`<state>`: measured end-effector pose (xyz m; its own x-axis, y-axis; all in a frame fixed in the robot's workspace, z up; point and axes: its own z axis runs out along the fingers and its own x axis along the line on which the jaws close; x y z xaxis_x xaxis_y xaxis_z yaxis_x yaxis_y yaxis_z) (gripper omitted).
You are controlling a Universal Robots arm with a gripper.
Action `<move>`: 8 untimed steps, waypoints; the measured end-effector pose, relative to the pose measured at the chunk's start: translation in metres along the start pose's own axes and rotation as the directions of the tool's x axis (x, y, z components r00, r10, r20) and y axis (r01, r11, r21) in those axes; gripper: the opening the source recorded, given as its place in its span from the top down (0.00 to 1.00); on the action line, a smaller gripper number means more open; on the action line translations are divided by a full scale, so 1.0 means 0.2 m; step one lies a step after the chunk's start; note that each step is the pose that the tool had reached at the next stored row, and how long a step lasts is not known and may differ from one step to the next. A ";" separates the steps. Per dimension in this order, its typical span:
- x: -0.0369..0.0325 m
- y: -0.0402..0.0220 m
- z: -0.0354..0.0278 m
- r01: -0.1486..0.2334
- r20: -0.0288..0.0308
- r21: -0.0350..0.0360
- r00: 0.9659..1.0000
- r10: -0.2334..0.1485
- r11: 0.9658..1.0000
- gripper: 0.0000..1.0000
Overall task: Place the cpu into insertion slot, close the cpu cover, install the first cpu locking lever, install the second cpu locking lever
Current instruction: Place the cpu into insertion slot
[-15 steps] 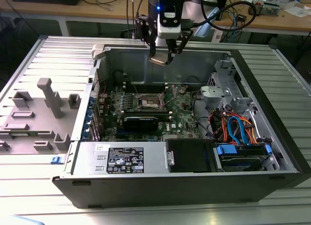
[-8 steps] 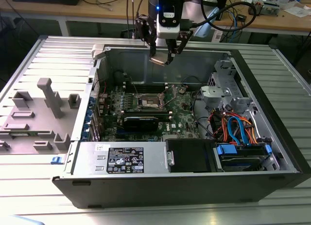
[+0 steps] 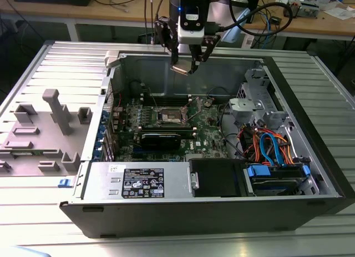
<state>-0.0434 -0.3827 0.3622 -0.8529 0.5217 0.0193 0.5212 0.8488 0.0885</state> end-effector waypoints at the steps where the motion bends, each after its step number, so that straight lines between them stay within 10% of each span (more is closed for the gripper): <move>1: 0.000 0.000 0.000 -0.002 0.000 0.000 1.000 0.002 1.000 0.45; 8: 0.000 0.000 0.000 -0.018 0.002 0.000 1.000 0.018 1.000 0.45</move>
<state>-0.0434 -0.3827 0.3622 -0.8436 0.5367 0.0193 0.5361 0.8395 0.0885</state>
